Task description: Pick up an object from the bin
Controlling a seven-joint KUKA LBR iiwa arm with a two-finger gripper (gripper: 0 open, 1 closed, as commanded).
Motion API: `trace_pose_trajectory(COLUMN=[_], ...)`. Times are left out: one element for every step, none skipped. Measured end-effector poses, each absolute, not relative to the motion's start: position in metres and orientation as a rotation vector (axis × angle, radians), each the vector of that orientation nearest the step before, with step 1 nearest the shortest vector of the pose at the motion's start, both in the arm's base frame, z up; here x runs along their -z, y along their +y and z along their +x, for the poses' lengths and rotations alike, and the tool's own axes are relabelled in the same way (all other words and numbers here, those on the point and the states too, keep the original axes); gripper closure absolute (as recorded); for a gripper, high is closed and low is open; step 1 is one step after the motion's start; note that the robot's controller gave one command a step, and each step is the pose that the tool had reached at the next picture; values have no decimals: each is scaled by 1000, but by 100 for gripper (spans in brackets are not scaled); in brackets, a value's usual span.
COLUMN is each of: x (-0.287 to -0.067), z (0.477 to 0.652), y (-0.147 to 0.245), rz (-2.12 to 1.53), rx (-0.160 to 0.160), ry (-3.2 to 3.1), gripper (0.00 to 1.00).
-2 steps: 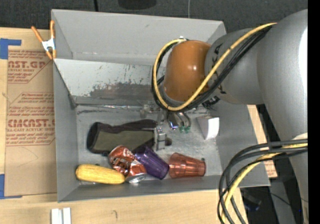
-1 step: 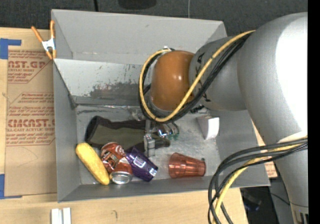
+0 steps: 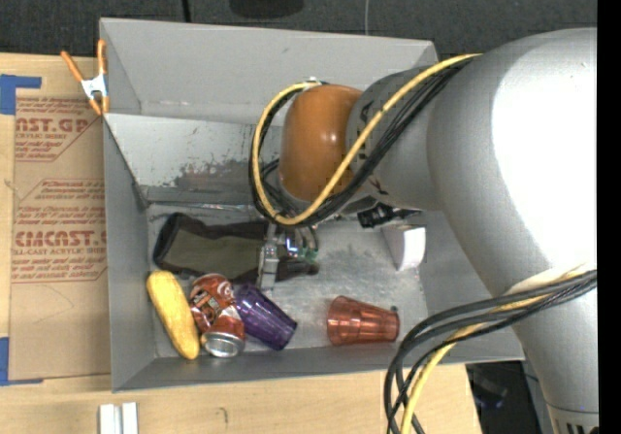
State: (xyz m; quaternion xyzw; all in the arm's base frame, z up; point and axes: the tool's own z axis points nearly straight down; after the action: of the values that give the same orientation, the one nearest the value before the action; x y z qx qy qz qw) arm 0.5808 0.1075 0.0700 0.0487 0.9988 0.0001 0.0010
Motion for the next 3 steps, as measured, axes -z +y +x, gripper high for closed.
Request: trace_pose_trajectory(x=[-70, -70, -70], z=[574, 570, 569], y=[150, 145, 142], rz=[305, 283, 294], rx=[0, -3, -3], ry=[3123, 3127, 3127], gripper=[0, 100, 100])
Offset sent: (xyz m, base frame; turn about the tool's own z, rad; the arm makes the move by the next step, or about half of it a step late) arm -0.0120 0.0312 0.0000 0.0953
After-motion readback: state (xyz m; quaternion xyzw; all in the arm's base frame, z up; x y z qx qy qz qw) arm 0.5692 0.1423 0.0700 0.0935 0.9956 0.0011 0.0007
